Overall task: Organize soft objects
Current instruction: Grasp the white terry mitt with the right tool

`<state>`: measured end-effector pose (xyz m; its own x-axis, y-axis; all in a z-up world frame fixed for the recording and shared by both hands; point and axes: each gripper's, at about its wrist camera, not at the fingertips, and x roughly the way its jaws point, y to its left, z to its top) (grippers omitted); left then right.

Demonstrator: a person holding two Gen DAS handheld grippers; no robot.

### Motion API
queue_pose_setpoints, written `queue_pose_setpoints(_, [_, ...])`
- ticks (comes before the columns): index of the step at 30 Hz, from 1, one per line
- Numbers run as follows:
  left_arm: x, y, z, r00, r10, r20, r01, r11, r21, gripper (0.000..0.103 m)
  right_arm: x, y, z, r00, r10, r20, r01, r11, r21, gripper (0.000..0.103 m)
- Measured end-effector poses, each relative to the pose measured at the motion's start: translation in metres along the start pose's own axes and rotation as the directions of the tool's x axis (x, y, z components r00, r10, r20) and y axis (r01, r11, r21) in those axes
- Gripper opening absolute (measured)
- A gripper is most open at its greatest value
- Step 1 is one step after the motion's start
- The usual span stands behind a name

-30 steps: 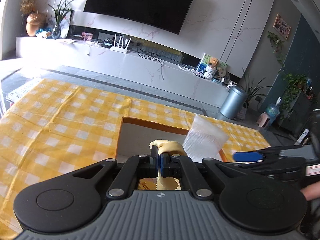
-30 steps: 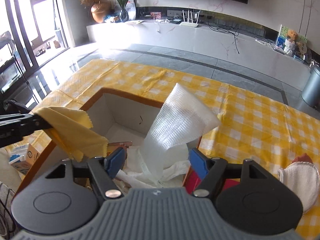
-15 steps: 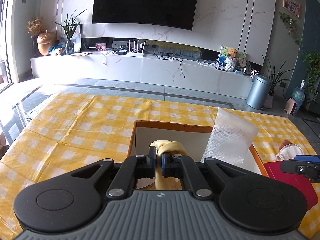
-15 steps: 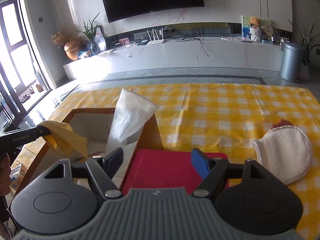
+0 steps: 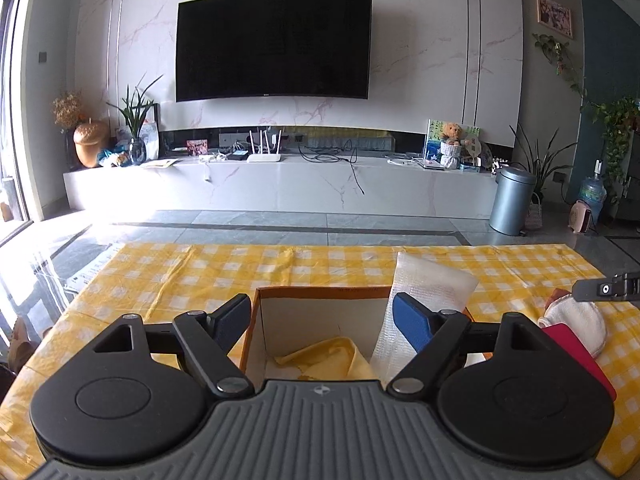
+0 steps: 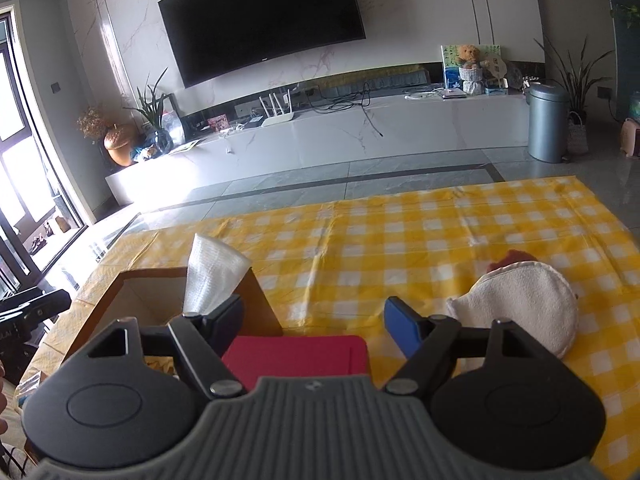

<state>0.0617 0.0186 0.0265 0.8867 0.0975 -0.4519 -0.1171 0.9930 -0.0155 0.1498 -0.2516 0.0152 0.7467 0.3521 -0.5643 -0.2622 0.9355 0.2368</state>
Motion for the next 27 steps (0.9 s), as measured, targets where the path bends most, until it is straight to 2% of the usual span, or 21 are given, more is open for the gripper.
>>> queue_pose_setpoints(3, [-0.007, -0.009, 0.006, 1.000, 0.013, 0.012, -0.013, 1.000, 0.021, 0.095, -0.012, -0.017, 0.007, 0.998, -0.056, 0.039, 0.055, 0.998, 0.019, 0.080])
queue_pose_setpoints(8, [-0.019, -0.026, 0.015, 0.998, -0.034, 0.056, 0.034, 0.999, 0.001, 0.095, -0.026, -0.053, 0.008, 0.988, -0.142, 0.063, 0.135, 0.985, 0.106, 0.090])
queue_pose_setpoints(16, [-0.013, -0.083, 0.031, 0.993, -0.115, 0.022, 0.114, 0.991, 0.069, 0.095, -0.042, -0.104, -0.003, 0.974, -0.219, 0.052, 0.204, 0.957, 0.206, 0.095])
queue_pose_setpoints(19, [-0.005, -0.106, 0.032, 0.987, -0.157, -0.037, 0.160, 0.982, 0.101, 0.095, -0.041, -0.129, -0.009, 0.975, -0.220, 0.044, 0.202, 0.945, 0.257, 0.096])
queue_pose_setpoints(22, [0.003, -0.130, 0.031, 0.974, -0.205, -0.097, 0.218, 0.964, 0.155, 0.095, -0.025, -0.159, -0.016, 0.975, -0.221, -0.015, 0.212, 0.912, 0.352, 0.096])
queue_pose_setpoints(25, [0.011, -0.157, 0.028, 0.966, -0.224, -0.128, 0.249, 0.940, 0.234, 0.095, -0.007, -0.182, -0.025, 0.982, -0.174, -0.073, 0.188, 0.875, 0.446, 0.096])
queue_pose_setpoints(27, [0.020, -0.172, 0.028, 0.961, -0.235, -0.149, 0.269, 0.922, 0.278, 0.095, 0.004, -0.188, -0.027, 0.985, -0.151, -0.084, 0.173, 0.872, 0.459, 0.096])
